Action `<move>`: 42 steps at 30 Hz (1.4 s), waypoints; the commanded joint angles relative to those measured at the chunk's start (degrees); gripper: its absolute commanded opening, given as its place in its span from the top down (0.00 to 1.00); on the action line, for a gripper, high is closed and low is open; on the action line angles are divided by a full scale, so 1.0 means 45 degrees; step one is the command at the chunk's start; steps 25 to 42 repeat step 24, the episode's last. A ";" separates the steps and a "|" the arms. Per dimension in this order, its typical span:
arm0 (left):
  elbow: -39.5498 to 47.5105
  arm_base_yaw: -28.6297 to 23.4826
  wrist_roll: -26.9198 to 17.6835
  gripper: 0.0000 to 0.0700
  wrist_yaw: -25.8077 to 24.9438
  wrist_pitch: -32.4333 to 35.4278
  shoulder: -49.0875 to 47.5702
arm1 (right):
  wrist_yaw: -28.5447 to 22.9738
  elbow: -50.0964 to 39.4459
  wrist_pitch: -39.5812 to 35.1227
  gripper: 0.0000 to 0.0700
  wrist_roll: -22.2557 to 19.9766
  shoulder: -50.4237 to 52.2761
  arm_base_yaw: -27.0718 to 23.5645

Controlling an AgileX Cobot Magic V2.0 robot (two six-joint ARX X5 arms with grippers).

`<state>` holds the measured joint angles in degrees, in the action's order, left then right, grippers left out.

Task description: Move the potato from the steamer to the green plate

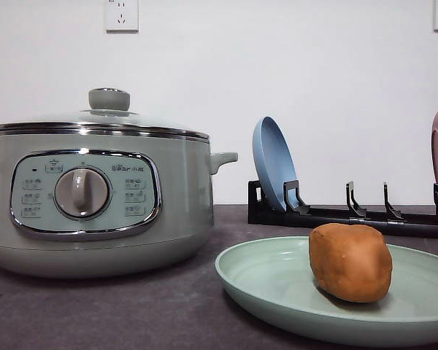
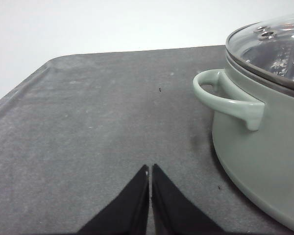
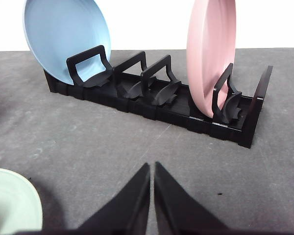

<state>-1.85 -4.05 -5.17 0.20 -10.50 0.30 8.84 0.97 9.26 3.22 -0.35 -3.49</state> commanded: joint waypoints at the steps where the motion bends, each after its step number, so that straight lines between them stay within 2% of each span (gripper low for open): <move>1: 0.0257 0.0000 0.0058 1.00 0.0022 -0.0068 -0.0024 | 0.0019 -0.0073 -0.0049 1.00 -0.0053 0.0032 -0.0029; 42: 0.0257 0.0000 0.0058 1.00 0.0022 -0.0068 -0.0024 | 0.0019 -0.0073 -0.0049 1.00 -0.0053 0.0032 -0.0029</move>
